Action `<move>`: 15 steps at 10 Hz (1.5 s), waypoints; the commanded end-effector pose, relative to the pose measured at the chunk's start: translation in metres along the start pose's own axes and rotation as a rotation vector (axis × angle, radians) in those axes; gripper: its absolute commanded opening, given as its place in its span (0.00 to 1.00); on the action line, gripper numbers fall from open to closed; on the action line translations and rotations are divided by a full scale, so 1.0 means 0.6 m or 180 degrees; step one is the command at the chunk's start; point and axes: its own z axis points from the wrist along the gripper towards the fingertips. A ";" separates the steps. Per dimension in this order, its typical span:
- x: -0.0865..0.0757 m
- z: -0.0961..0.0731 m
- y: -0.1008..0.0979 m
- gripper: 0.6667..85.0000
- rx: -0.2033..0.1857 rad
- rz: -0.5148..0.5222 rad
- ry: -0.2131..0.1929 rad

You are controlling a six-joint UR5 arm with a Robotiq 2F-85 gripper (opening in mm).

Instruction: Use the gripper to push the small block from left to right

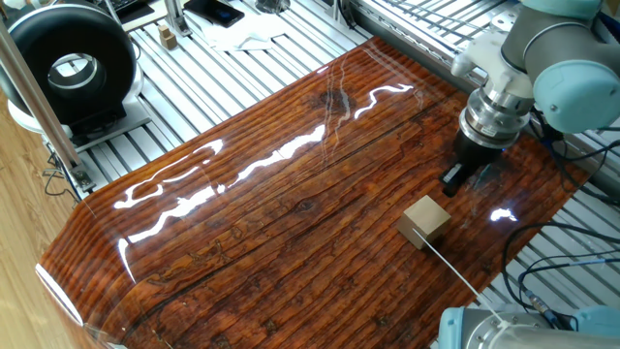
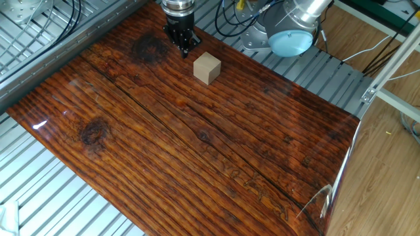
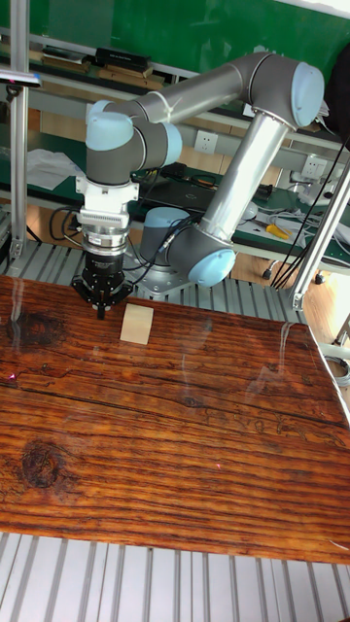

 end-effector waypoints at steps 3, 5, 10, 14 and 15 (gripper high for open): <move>-0.001 0.011 0.043 0.00 -0.0059 0.0196 0.0039; -0.001 0.013 0.055 0.00 -0.0005 0.0234 0.0042; -0.003 0.005 0.098 0.00 -0.0090 0.0289 0.0108; -0.013 0.004 0.130 0.00 -0.0203 0.0304 0.0103; -0.015 0.005 0.135 0.00 -0.0203 0.0304 0.0103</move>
